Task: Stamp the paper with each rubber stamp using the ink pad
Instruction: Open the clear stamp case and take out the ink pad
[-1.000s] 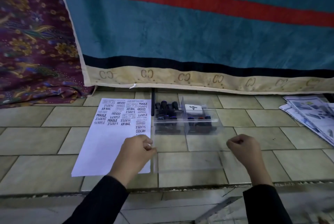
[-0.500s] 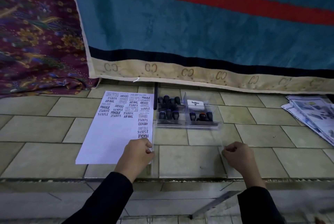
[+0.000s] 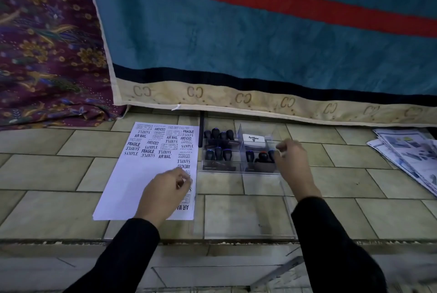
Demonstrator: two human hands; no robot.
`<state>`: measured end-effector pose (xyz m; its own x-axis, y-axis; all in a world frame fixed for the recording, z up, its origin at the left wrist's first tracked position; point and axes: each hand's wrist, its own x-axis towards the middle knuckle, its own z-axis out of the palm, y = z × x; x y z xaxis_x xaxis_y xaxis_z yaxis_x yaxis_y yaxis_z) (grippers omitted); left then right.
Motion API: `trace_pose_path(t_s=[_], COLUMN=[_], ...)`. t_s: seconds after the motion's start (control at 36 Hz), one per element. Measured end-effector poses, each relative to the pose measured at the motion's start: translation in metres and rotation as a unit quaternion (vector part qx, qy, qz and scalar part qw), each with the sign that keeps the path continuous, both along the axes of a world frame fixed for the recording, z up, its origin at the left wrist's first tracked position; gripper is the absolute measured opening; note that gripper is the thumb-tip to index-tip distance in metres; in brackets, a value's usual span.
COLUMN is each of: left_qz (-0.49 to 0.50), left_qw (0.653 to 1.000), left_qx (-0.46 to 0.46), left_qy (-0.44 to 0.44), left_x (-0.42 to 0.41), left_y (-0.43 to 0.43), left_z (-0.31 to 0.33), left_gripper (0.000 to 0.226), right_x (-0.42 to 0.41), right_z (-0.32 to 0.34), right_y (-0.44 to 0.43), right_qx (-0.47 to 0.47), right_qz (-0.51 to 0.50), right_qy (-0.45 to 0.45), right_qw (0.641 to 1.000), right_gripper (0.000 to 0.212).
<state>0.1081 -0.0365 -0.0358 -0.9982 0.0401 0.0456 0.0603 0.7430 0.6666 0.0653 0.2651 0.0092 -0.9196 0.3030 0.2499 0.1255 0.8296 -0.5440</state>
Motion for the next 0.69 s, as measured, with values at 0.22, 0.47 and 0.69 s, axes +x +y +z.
trace_pose_path(t_s=[0.22, 0.47, 0.69], left_qz=[-0.019, -0.009, -0.01], left_qw=[0.985, 0.987, 0.988], left_qx=[-0.116, -0.104, -0.099], left_qy=[0.123, 0.123, 0.121], left_x=[-0.021, -0.019, -0.02], left_y=[-0.017, -0.018, -0.018], left_z=[-0.032, -0.049, -0.05], left_gripper=[0.02, 0.02, 0.019], right_x=[-0.079, -0.094, -0.1], right_z=[-0.005, -0.01, -0.009], right_y=[-0.017, -0.027, -0.029], right_qx=[0.059, 0.071, 0.051], right_qz=[0.041, 0.038, 0.019], right_qy=[-0.115, -0.237, -0.227], right_qw=[0.991, 0.968, 0.972], right_gripper=[0.026, 0.043, 0.046])
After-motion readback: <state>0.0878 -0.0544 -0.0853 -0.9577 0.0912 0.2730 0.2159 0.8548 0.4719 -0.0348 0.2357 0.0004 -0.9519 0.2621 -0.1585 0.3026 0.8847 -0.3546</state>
